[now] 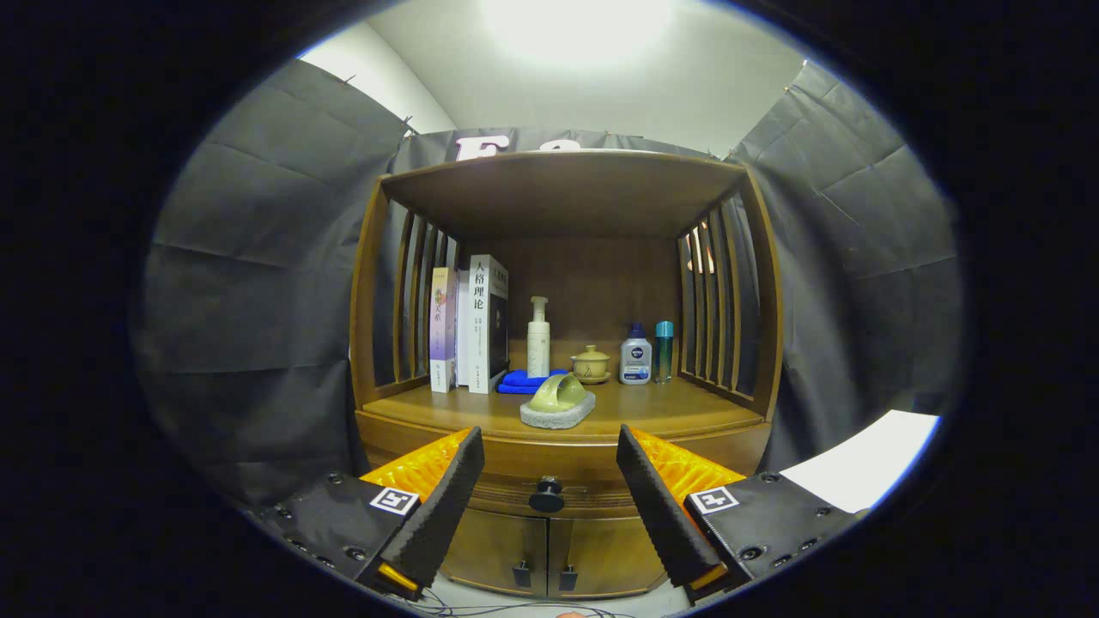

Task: Pull open the drawer, take out the items inside it, and place them on the countertop above the cabinet.

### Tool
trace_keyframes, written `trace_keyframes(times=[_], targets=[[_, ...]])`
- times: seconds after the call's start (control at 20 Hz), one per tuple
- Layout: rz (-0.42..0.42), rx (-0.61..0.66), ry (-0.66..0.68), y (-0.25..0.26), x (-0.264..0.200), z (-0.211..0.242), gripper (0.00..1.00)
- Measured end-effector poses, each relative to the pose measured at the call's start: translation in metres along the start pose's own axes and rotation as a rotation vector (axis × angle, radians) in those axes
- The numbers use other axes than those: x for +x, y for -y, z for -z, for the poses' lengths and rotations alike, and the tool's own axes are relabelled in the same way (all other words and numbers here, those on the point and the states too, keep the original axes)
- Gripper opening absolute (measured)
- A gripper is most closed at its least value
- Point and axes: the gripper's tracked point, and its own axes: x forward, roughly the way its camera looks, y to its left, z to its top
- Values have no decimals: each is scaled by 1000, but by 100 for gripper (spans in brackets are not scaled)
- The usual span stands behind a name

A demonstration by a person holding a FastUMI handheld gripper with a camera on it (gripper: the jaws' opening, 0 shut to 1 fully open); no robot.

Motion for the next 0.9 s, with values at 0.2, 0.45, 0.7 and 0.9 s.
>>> trace_keyframes(times=[0.2,0.45,0.7,0.9], targets=[[11,14,4,4,-20,-8,99],[7,13,-13,0,-36,-2,99],[-25,37,-22,-13,-41,-1,99],[-31,51,-31,-15,-44,1,99]])
